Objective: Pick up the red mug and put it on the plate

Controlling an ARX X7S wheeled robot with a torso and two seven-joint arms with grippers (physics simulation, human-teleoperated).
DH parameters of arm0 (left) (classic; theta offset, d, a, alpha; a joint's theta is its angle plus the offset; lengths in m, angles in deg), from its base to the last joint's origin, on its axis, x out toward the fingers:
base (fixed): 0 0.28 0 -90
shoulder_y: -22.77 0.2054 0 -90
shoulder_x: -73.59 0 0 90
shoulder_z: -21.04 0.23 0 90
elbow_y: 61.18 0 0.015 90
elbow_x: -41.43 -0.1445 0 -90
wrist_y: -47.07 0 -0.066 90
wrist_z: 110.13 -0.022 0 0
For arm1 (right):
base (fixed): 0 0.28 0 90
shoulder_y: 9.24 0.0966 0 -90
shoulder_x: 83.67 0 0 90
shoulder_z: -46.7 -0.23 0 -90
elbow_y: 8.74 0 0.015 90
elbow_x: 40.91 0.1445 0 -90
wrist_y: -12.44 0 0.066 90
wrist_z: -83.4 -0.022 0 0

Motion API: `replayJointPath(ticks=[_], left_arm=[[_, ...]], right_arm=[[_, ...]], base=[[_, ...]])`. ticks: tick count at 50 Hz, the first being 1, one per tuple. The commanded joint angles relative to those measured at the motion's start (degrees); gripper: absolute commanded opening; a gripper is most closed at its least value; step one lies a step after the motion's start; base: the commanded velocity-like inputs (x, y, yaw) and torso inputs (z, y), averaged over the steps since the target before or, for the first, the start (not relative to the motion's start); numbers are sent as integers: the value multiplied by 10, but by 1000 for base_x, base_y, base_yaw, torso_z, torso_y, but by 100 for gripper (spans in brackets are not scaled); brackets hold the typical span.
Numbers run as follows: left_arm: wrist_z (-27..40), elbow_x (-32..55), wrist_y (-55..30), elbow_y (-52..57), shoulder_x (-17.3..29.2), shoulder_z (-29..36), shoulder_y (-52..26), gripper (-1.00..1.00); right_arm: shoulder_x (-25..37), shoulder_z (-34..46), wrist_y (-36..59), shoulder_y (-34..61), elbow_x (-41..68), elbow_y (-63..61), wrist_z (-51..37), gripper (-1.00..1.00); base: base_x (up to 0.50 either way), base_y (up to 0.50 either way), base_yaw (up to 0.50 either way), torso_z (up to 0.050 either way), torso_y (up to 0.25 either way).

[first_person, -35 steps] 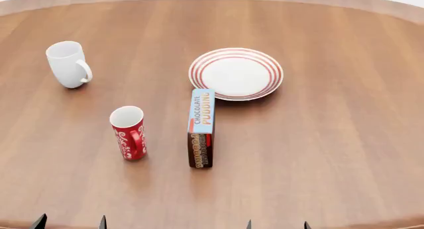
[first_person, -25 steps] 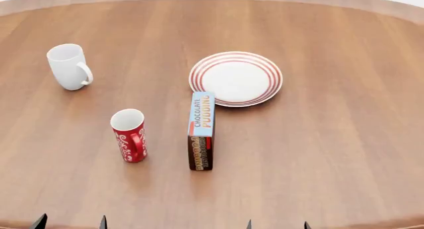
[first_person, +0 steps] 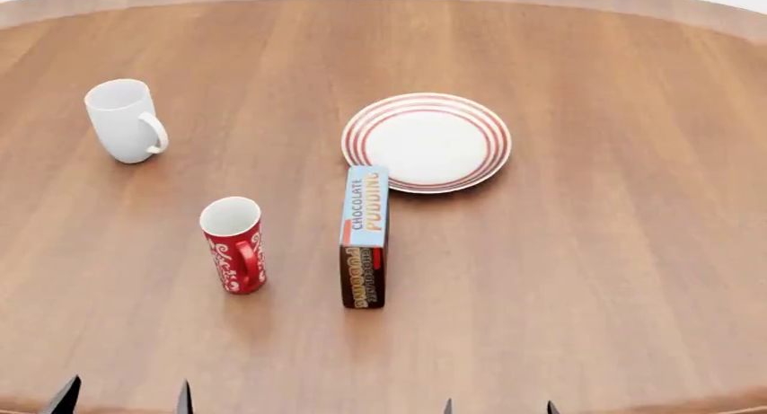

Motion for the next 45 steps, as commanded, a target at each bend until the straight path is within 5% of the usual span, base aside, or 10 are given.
replayJointPath(ticks=[1, 18, 45], left_arm=[[13, -7, 80, -30, 9, 13, -4, 100], [56, -47, 229, -93, 17, 24, -19, 100], [92, -60, 331, -141, 28, 38, -35, 100]], right_arm=[[9, 11, -1, -1, 10, -2, -9, 100], [20, 23, -2, -2, 23, -6, -21, 100], [33, 39, -10, 4, 32, 5, -39, 100]], base=[[0, 0, 0, 0, 0], [0, 0, 0, 0, 0], [0, 0, 0, 0, 0]])
